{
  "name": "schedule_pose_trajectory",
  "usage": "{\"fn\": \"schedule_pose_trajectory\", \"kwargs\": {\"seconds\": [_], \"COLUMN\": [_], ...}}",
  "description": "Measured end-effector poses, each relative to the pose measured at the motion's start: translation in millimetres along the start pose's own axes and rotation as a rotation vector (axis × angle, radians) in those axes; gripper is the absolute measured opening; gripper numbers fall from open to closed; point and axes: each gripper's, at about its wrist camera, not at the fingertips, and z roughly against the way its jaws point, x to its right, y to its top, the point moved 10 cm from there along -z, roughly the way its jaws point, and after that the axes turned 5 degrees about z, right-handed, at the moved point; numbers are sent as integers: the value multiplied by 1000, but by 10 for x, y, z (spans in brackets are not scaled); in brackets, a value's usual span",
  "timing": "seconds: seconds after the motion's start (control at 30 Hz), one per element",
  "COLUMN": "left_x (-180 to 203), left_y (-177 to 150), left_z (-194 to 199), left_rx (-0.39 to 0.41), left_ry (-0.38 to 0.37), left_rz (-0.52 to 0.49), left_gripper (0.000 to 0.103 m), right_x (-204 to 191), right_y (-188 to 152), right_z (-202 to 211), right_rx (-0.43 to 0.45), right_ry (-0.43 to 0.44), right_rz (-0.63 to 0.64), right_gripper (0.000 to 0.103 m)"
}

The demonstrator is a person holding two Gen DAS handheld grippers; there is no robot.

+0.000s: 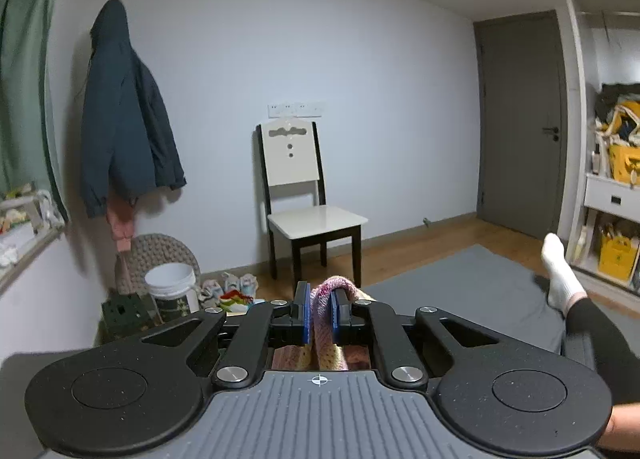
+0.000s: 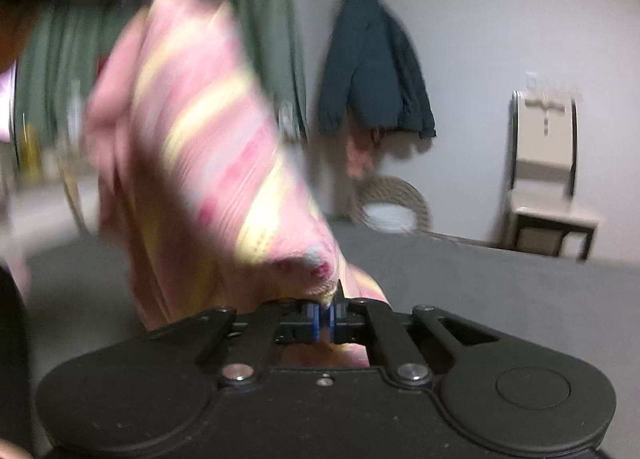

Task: Fold clothes
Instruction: 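Grasp another blanket edge with the right gripper while the left gripper holds it up, then spread the pink blanket onto the bed with both grippers holding its edges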

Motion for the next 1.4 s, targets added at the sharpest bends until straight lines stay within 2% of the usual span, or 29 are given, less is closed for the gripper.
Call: {"fn": "schedule_pose_trajectory", "kwargs": {"seconds": [0.07,0.13,0.23,0.3,0.4,0.43,0.5,0.53,0.57,0.6,0.63,0.7,0.77,0.93,1.0,1.03,1.07,1.1,1.17,1.23,1.27,1.33,1.37,1.4], "left_x": [12,-7,-149,-181,-12,83,258,297,311,323,327,282,233,198,197,217,235,283,382,530,618,843,1007,1117], "left_y": [58,174,428,466,283,158,-188,-336,-494,-652,-798,-1056,-1230,-1528,-1608,-1645,-1668,-1715,-1812,-1857,-1892,-1934,-1949,-1993], "left_z": [168,408,659,748,805,814,796,786,777,769,725,623,567,403,302,238,175,102,-43,-215,-286,-379,-408,-446], "left_rx": [37,92,139,138,84,57,29,21,29,39,17,-29,-43,-146,-183,-202,-222,-235,-260,-285,-293,-303,-302,-322], "left_ry": [-6,-9,10,13,-64,-106,-156,-153,-136,-118,-124,-116,-93,-124,-120,-118,-119,-127,-143,-164,-189,-266,-327,-343], "left_rz": [-7,-10,-3,-16,-45,-57,-57,-45,-12,22,71,175,221,241,228,223,223,221,215,203,206,229,251,246], "left_gripper": [9,9,9,9,10,17,57,95,103,103,103,103,103,103,103,103,103,103,103,103,103,103,103,103], "right_x": [103,215,332,312,208,229,234,254,310,369,460,482,292,-491,-775,-880,-949,-1013,-1061,-975,-846,-521,-350,-142], "right_y": [324,630,1010,1246,1598,1714,1916,1985,2008,2023,1947,1718,1324,-13,-473,-672,-754,-826,-729,-459,-294,-127,-98,-168], "right_z": [260,518,827,958,1254,1378,1579,1674,1746,1814,1823,1784,1735,1795,1935,2002,2082,2162,2304,2280,2218,1969,1821,1637], "right_rx": [97,172,218,228,292,315,342,351,351,350,332,251,134,-286,-465,-540,-566,-589,-560,-472,-418,-373,-369,-396], "right_ry": [22,7,5,17,31,24,-13,-39,-77,-116,-156,-129,7,359,426,428,436,445,481,467,432,341,295,235], "right_rz": [-91,-118,-136,-106,-59,-43,-16,-15,-15,-14,-14,-4,36,105,152,214,253,290,322,303,267,148,86,32], "right_gripper": [5,5,5,4,5,4,4,5,5,5,5,5,5,6,8,16,28,33,56,69,75,77,76,76]}}
